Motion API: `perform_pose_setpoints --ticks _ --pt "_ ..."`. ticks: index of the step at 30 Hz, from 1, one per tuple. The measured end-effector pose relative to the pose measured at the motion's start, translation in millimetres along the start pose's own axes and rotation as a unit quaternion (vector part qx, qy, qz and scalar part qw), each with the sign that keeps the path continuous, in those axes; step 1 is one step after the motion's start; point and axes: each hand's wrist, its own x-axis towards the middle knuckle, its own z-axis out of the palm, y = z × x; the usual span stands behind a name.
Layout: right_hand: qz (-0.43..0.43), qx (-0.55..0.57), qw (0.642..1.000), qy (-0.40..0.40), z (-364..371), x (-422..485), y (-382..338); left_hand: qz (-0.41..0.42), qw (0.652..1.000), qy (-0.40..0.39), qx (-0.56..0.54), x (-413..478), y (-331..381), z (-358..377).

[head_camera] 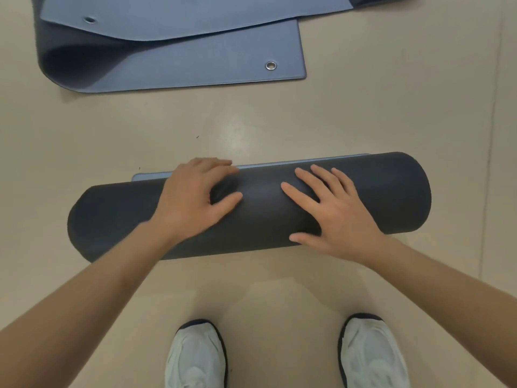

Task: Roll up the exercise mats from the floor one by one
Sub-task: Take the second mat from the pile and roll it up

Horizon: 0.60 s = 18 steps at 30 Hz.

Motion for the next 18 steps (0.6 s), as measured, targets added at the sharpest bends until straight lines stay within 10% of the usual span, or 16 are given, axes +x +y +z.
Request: perform_pose_setpoints --ticks 8,18 --pt "0.036 0.114 0.991 -0.060 -15.9 50.1 38.1 0.006 0.984 -0.033 0.176 -23.9 36.3 41.1" --pt "0.158 0.062 0.962 0.213 8.4 -15.2 70.3 0.009 0.983 -0.041 0.177 18.0 15.3 29.8"
